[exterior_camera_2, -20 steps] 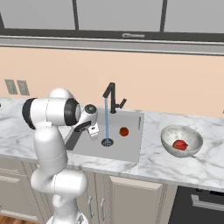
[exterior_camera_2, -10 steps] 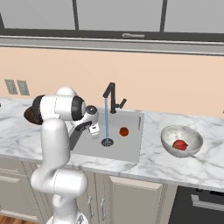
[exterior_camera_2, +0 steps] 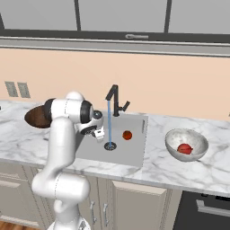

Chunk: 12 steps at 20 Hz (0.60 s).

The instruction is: Pick the onions from the sink and place them in one bowl. Place the tomato in the other bowl. Then turn off the sink faucet.

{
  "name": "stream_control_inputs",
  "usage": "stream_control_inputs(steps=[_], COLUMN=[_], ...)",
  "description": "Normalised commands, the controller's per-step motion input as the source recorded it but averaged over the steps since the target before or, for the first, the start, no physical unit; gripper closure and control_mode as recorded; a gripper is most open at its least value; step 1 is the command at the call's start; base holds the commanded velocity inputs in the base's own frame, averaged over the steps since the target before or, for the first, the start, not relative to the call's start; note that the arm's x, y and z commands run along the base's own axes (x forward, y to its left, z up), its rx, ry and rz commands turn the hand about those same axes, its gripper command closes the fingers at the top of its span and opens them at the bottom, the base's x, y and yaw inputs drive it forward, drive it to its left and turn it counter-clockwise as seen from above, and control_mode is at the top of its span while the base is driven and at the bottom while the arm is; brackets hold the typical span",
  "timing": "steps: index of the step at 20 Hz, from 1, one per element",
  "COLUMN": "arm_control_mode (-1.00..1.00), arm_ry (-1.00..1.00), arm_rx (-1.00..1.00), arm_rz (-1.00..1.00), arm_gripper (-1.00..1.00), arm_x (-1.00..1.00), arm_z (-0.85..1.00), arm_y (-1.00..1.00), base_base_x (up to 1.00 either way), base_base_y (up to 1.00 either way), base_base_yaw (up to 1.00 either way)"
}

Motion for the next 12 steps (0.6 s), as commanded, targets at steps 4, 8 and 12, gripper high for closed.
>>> stream_control_inputs(steps=[4,8,12], arm_control_mode=[-1.0,-1.0,-1.0], arm_ry=[0.0,0.0,0.0], arm_rx=[0.0,0.0,0.0], arm_rz=[0.0,-0.03,-0.04], arm_gripper=[-1.0,1.0,1.0], arm_x=[0.31,0.33,0.18], arm_z=[-0.37,-0.34,-0.33], arm_y=[0.11,0.37,0.14], base_base_x=[0.0,0.0,0.0], base_base_y=[0.0,0.0,0.0], base_base_yaw=[0.0,0.0,0.0])
